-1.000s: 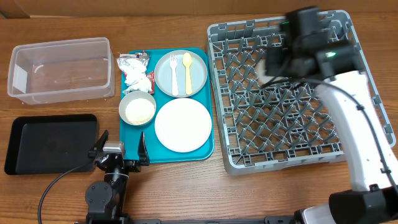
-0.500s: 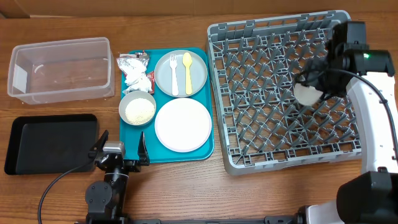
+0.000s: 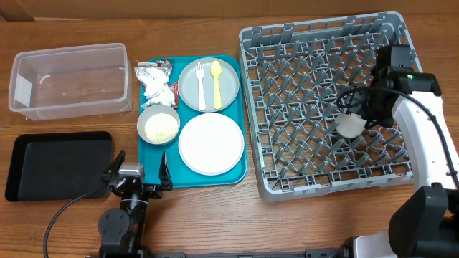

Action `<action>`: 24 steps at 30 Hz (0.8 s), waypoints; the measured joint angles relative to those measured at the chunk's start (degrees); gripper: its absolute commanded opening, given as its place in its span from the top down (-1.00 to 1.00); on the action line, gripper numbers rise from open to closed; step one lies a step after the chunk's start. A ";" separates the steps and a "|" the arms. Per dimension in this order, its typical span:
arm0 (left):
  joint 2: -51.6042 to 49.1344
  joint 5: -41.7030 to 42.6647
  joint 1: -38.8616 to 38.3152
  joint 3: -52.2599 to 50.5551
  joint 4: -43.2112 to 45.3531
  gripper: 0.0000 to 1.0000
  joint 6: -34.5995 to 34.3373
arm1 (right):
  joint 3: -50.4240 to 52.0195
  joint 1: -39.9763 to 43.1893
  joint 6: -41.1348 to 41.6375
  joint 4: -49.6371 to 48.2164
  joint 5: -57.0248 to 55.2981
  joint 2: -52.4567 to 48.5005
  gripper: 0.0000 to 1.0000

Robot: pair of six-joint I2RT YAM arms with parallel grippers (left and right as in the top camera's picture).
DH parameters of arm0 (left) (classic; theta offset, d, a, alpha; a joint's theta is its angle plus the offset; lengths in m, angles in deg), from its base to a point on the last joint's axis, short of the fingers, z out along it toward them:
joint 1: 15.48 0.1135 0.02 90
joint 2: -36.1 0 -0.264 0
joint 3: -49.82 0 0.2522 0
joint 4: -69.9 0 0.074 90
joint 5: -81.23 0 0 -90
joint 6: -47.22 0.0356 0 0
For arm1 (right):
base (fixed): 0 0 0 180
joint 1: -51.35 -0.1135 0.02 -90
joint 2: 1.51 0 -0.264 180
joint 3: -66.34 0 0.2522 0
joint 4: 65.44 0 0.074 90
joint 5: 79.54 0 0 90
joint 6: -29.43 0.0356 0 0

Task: Sort waste into correct bins and load items into the dishwasher rack
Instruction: 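Carry the white cup right and set it upright in the rack, then move the right gripper to the grey plate and grasp the yellow spoon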

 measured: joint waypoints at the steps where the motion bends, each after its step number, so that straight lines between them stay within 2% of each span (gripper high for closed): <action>1: 0.00 0.00 0.00 -0.02 0.02 -1.00 0.00 | -0.02 0.00 0.20 -0.04 0.00 0.00 -0.61; 4: 0.00 0.00 0.00 0.00 0.00 -1.00 0.00 | -0.46 0.00 0.52 1.53 0.22 0.02 -0.71; 11: 0.00 0.00 0.00 0.00 0.02 -0.99 0.00 | -7.26 -3.19 -0.59 1.27 9.01 3.08 -0.69; 15: 0.00 0.00 0.00 0.00 0.00 -1.00 0.00 | -9.20 -12.31 -1.18 -5.75 16.31 7.19 -0.68; 18: 0.00 0.00 0.00 0.00 0.00 -1.00 0.00 | -9.81 -20.48 -1.03 -10.80 18.97 7.65 -0.57; 20: 0.00 0.00 0.00 0.00 0.00 -1.00 0.00 | -9.88 -26.93 0.57 -14.64 18.97 6.38 -0.55; 24: 0.00 0.00 0.00 0.00 0.00 -1.00 0.00 | -9.92 -33.86 4.57 -18.12 17.66 1.84 -0.57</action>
